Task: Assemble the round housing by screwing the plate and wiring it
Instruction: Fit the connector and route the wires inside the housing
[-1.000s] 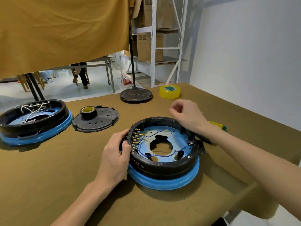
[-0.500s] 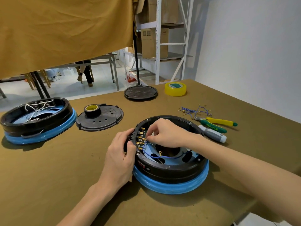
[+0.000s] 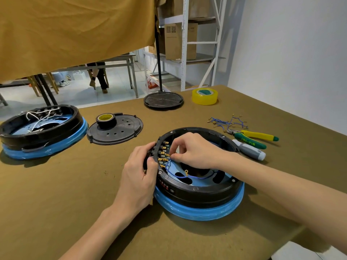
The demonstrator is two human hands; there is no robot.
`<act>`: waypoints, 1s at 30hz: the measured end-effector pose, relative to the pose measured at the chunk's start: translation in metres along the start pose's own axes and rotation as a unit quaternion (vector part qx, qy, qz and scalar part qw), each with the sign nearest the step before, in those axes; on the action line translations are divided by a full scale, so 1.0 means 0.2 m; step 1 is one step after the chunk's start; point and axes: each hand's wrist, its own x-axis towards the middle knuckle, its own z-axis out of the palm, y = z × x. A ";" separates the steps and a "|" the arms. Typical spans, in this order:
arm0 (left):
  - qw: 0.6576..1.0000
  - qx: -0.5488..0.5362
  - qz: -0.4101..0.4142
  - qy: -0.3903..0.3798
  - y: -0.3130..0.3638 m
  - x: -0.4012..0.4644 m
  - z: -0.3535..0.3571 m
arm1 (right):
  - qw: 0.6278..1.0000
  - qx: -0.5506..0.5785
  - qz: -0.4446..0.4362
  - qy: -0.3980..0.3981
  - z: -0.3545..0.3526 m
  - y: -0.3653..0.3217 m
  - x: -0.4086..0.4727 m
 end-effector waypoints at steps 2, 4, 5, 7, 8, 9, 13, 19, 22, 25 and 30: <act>1.000 -0.002 -0.002 0.001 0.00 0.00 0.00 | 1.000 -0.001 -0.006 0.003 0.00 -0.01 0.00; 1.000 0.000 -0.005 0.003 0.00 0.00 0.00 | 1.000 -0.003 -0.008 0.006 0.00 -0.02 0.00; 1.000 0.001 -0.004 0.004 0.00 0.00 0.00 | 1.000 -0.003 -0.007 0.007 0.00 -0.02 0.00; 1.000 0.002 -0.003 0.003 0.01 0.00 0.00 | 1.000 -0.003 -0.003 0.008 0.01 -0.02 0.00; 1.000 0.001 -0.004 0.002 0.01 0.00 0.00 | 1.000 -0.002 0.000 0.010 0.01 -0.02 0.00; 1.000 0.000 -0.005 0.002 0.01 0.00 0.00 | 1.000 -0.003 0.002 0.013 0.01 -0.01 0.00; 1.000 0.003 -0.009 0.002 0.02 0.00 0.00 | 1.000 -0.005 0.005 0.020 0.01 -0.02 0.00; 1.000 0.006 -0.007 0.004 0.01 0.00 0.00 | 0.999 -0.006 0.002 0.032 0.01 -0.01 -0.01; 1.000 0.009 -0.004 0.007 0.01 0.00 0.00 | 0.999 -0.011 -0.002 0.030 0.01 -0.02 0.00; 1.000 0.008 -0.005 0.008 0.01 0.00 0.00 | 0.999 -0.019 -0.008 0.034 0.02 -0.02 0.00; 1.000 0.006 -0.007 0.013 0.02 0.00 0.00 | 0.999 -0.012 -0.007 0.032 0.02 -0.03 0.03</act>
